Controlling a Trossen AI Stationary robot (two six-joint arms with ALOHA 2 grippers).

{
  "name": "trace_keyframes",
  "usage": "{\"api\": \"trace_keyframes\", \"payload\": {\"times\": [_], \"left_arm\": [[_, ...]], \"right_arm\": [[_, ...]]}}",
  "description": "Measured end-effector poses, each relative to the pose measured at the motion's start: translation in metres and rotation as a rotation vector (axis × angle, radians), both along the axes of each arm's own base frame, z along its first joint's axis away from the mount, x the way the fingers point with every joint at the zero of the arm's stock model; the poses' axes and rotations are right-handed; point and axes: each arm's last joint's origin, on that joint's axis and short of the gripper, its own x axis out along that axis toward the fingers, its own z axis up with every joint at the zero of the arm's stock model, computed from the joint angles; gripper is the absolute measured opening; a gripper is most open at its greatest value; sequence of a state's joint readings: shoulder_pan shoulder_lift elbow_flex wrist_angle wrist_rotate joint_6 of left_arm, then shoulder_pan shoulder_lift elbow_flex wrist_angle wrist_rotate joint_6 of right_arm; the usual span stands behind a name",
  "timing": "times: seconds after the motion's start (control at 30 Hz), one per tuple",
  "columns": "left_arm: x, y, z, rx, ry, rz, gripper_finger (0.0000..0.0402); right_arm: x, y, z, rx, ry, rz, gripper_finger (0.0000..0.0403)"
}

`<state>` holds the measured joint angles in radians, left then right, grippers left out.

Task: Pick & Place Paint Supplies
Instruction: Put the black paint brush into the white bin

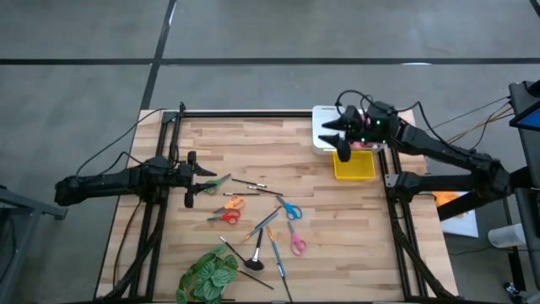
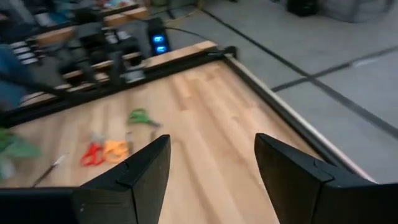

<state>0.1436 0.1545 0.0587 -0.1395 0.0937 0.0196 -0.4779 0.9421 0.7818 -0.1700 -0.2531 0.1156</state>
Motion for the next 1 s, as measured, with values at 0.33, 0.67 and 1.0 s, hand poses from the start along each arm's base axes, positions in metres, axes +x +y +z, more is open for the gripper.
{"api": "trace_keyframes", "payload": {"times": [0.33, 0.67, 1.0], "left_arm": [[0.000, 0.000, 0.000, 0.000, 0.000, -0.001, 0.0169], [0.000, 0.000, 0.000, 0.000, 0.000, 0.000, 0.0169], [0.000, 0.000, 0.000, 0.000, 0.000, 0.000, 0.0169]], "right_arm": [[0.021, 0.025, -0.001, -0.008, 0.008, 0.081, 0.0231], [0.065, 0.044, -0.033, 0.000, 0.105, 0.094, 0.0230], [0.122, 0.057, -0.090, 0.078, 0.303, 0.144, 0.0230]]}}
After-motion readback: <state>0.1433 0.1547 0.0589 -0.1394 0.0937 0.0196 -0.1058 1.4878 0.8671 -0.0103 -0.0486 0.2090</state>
